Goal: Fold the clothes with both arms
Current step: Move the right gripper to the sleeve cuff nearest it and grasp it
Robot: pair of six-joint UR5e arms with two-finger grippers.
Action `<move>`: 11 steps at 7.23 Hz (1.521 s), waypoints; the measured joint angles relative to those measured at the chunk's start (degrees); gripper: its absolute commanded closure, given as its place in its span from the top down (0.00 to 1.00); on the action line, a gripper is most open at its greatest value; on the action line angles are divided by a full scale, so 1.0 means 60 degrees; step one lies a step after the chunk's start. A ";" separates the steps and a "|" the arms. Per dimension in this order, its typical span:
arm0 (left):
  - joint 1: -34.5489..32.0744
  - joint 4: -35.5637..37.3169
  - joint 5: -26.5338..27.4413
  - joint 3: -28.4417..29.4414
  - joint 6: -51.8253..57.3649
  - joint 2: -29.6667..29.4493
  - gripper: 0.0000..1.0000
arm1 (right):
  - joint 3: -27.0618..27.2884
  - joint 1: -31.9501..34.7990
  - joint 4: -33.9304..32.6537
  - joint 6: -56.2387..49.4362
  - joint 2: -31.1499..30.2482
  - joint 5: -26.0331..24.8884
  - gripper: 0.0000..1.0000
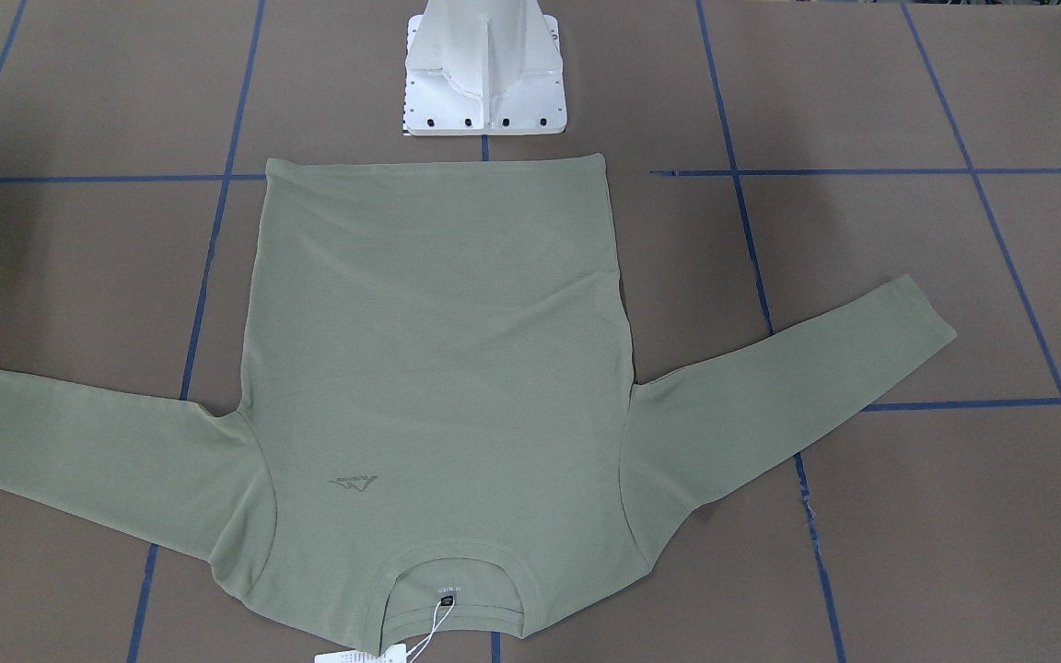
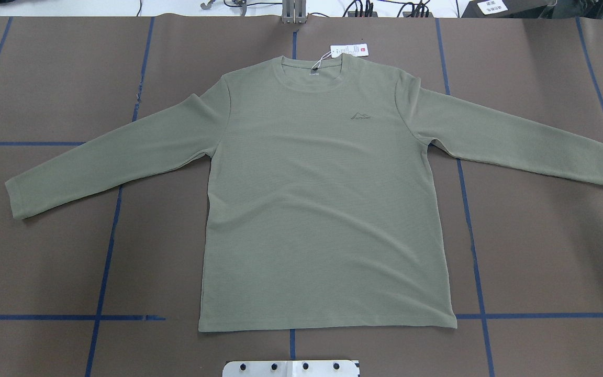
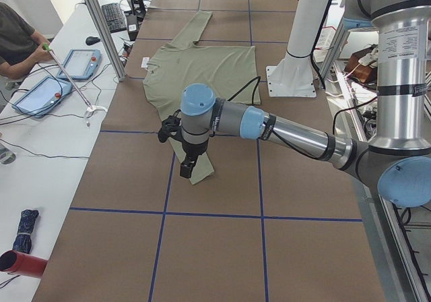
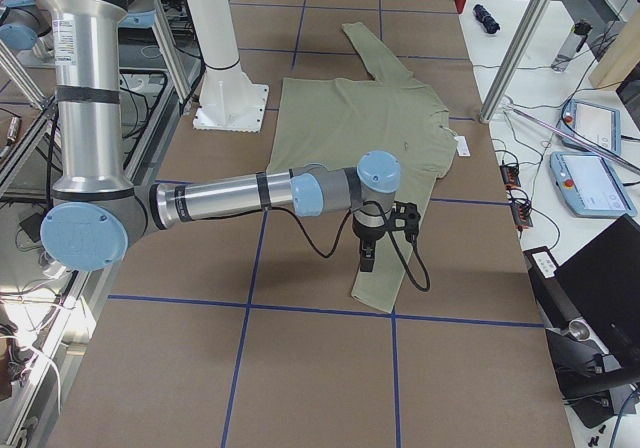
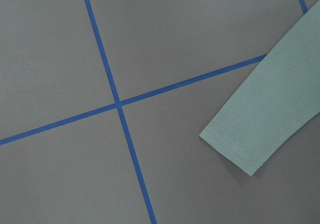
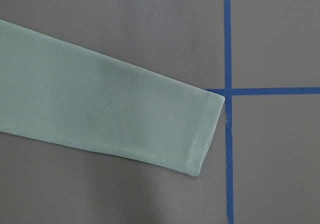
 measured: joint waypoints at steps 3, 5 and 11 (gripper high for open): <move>0.0005 0.0219 -0.0048 -0.0195 0.0012 0.0022 1.00 | 0.0004 -0.0003 -0.0003 0.0074 -0.0002 -0.0009 1.00; 0.0005 0.0333 -0.0060 -0.0270 -0.0053 0.0006 1.00 | -0.0042 -0.0019 -0.0012 0.0104 -0.0003 0.0119 1.00; 0.0011 0.0269 -0.0020 -0.0247 -0.0070 -0.0095 1.00 | -0.2971 -0.0715 0.2045 0.0621 0.1169 0.0488 0.99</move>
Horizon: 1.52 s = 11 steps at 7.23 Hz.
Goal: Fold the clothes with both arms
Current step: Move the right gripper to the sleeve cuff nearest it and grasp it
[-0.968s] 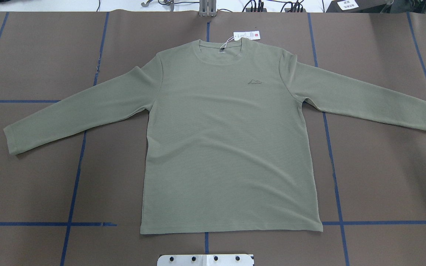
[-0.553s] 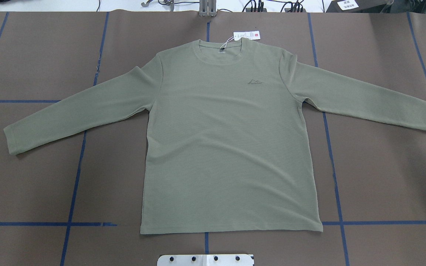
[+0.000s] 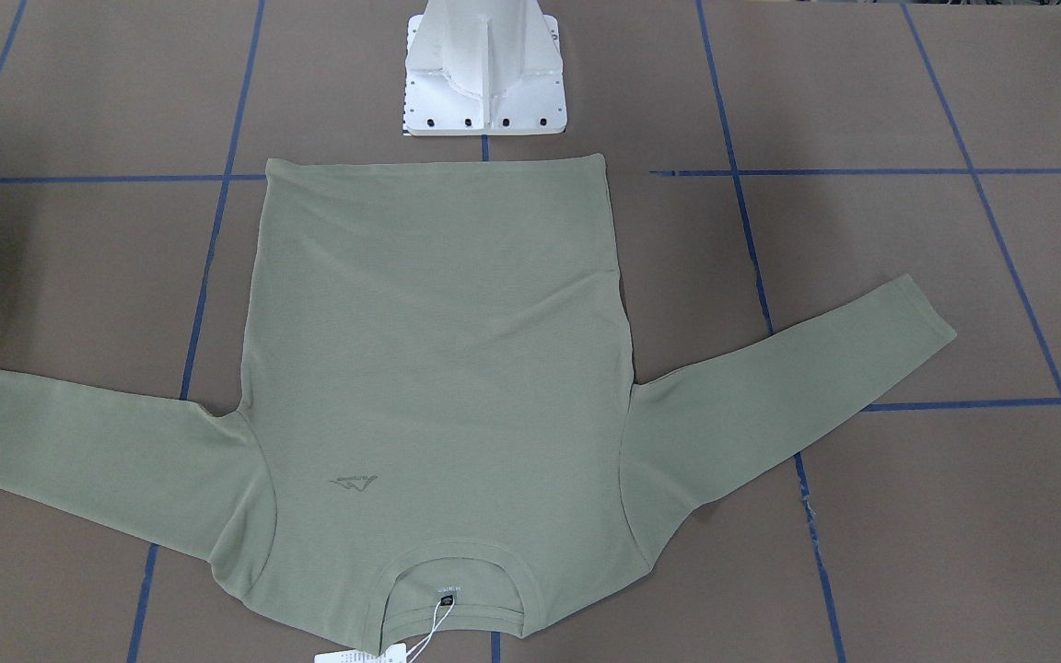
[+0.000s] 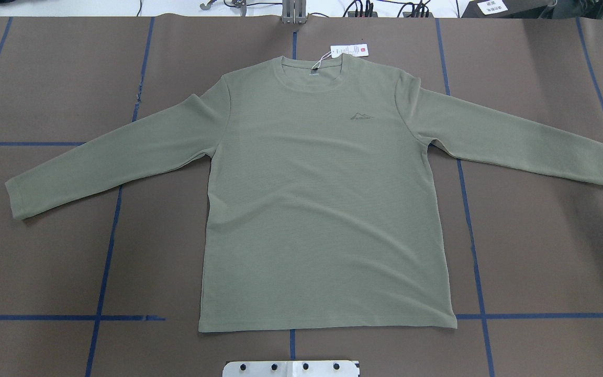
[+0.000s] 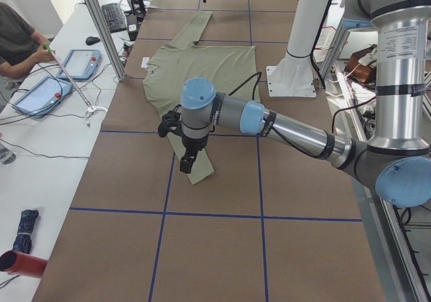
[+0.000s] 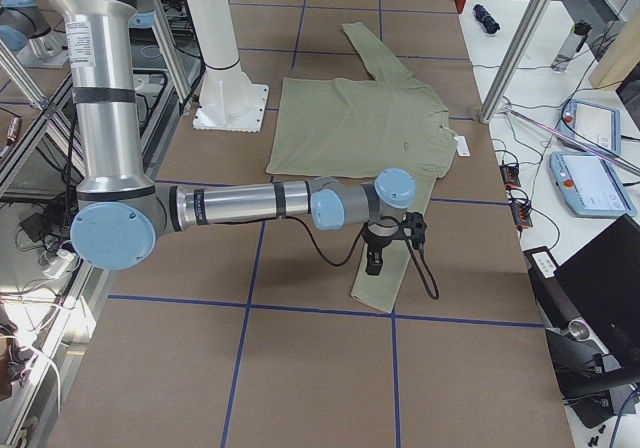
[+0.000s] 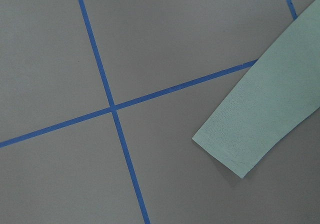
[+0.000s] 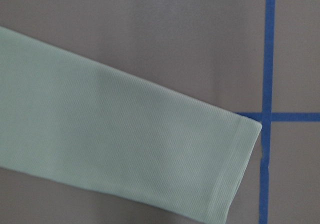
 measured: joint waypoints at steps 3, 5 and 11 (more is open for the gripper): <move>0.0000 -0.0005 -0.0023 -0.0053 -0.0016 -0.0010 1.00 | -0.2335 -0.0034 0.1913 0.1104 0.0786 -0.0003 0.91; 0.0000 -0.0005 -0.0043 -0.0060 -0.0016 -0.0010 1.00 | -0.3077 -0.0068 0.2198 0.1781 0.1170 -0.0029 0.78; -0.0005 -0.0005 -0.0065 -0.0072 -0.0015 -0.0009 1.00 | -0.3980 -0.0335 0.2262 0.2197 0.1495 -0.0136 0.73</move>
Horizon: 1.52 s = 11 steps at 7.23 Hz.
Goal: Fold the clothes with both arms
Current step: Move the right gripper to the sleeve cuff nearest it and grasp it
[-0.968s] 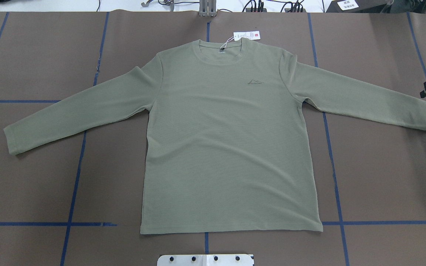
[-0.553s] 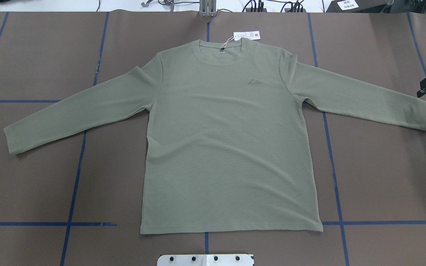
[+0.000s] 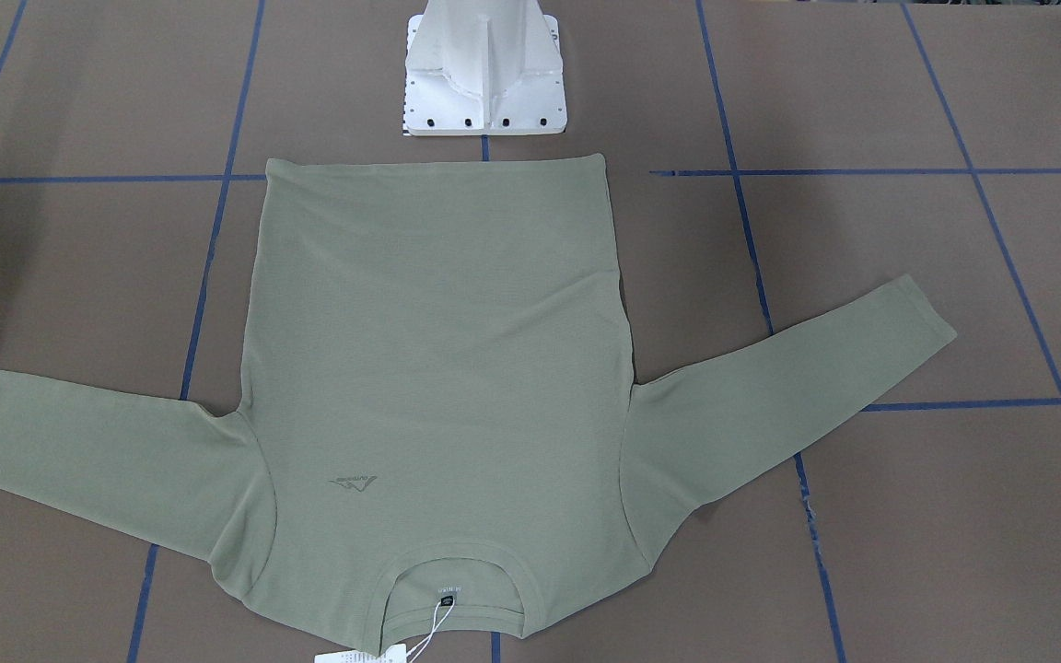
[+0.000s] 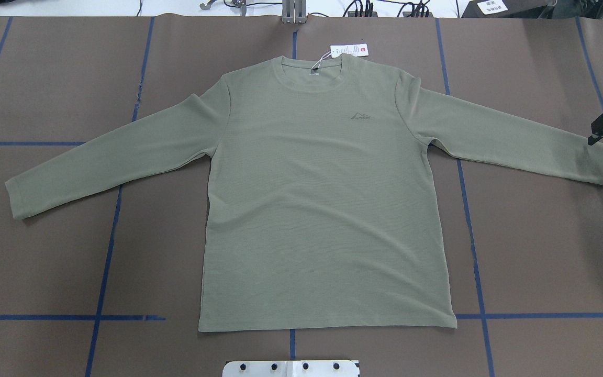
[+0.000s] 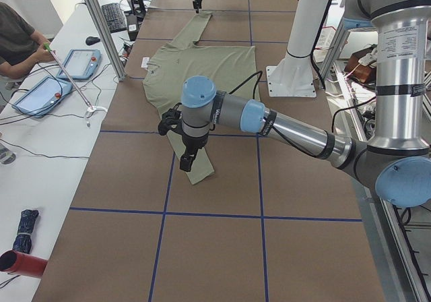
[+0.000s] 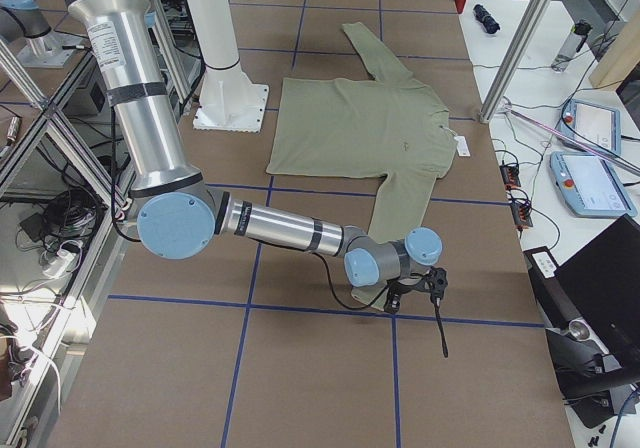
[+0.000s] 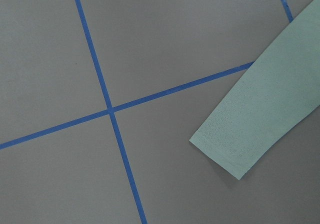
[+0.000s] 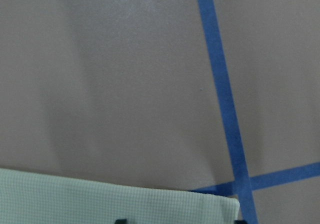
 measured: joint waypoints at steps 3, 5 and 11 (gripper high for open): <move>0.0000 0.0000 0.0012 -0.0003 0.0000 -0.0018 1.00 | -0.0099 0.0000 -0.0028 -0.0006 -0.0090 -0.0025 0.66; -0.0005 0.0000 0.0027 -0.0003 0.0000 -0.0027 1.00 | -0.0235 0.0005 -0.0042 0.0007 -0.0098 -0.0029 0.48; -0.0009 0.0000 0.0048 -0.0066 0.0002 -0.0022 1.00 | -0.0174 0.0045 -0.0047 0.0038 -0.0069 -0.0004 0.00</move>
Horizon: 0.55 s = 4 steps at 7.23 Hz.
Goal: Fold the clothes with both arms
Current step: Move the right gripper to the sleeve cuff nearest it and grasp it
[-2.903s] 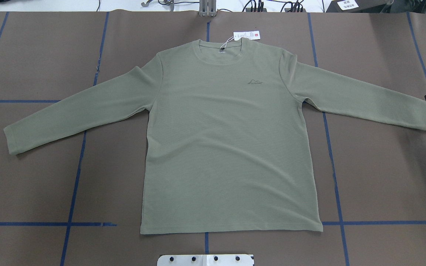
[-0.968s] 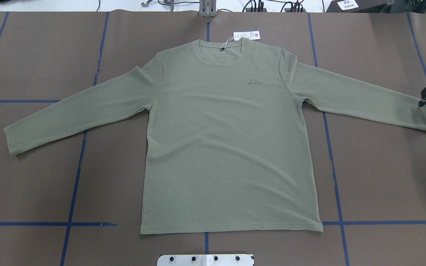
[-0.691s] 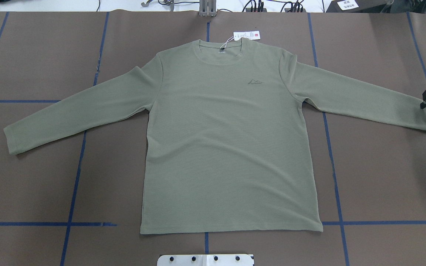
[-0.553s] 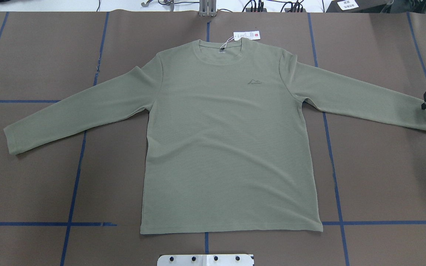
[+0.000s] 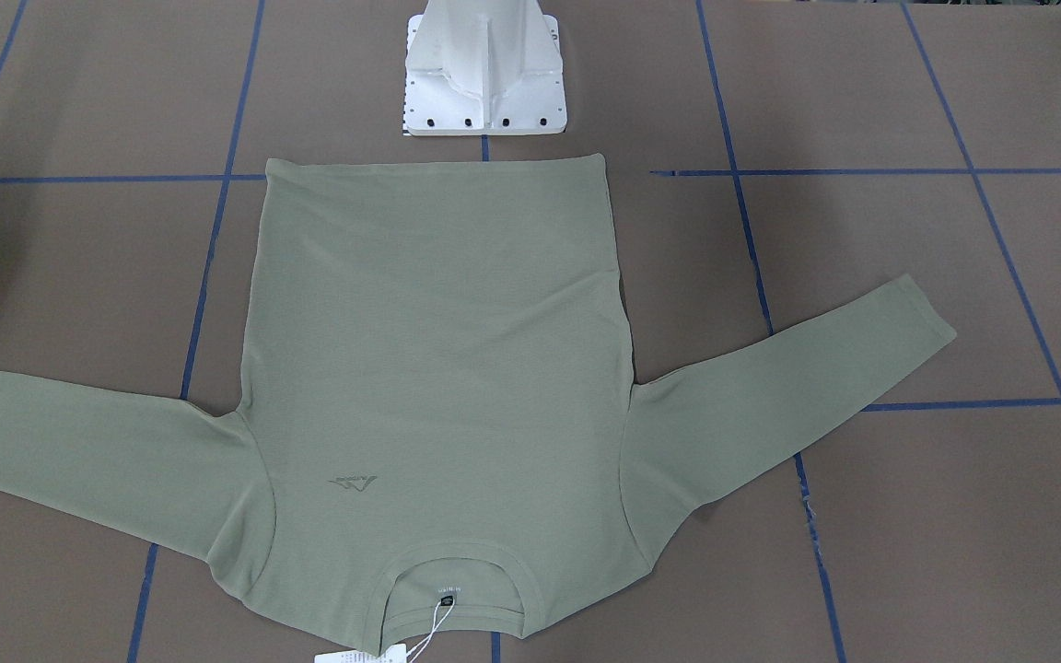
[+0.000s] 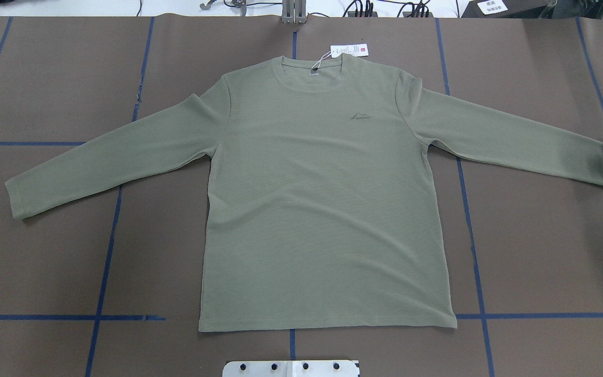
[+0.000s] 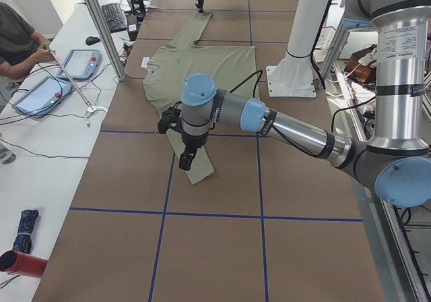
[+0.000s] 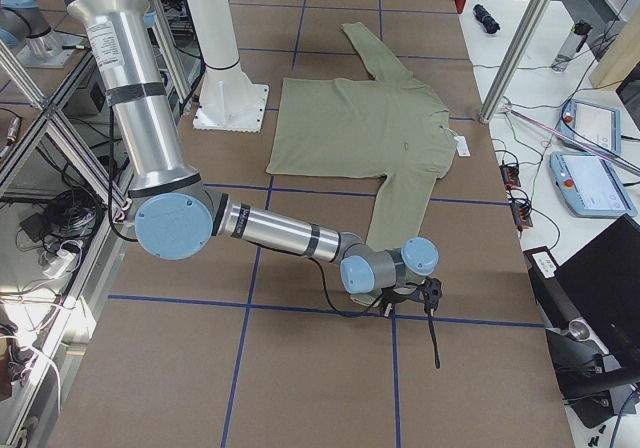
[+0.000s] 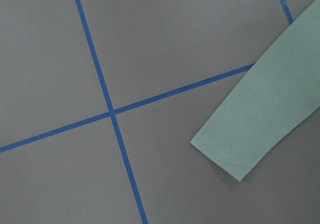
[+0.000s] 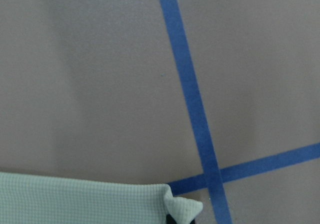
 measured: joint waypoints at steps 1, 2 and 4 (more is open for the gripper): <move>-0.0005 0.0000 0.0004 -0.0034 -0.0001 0.0004 1.00 | 0.0401 0.0055 -0.0008 0.0021 -0.0067 0.0063 0.00; -0.0010 0.0000 0.0003 -0.0111 -0.0002 0.0010 1.00 | 0.1127 0.0092 -0.0030 0.0287 -0.0235 0.0203 0.00; -0.0033 0.0009 -0.0028 -0.0251 0.0001 0.0033 1.00 | 0.2815 -0.0113 -0.0006 0.1886 -0.0400 0.0843 0.00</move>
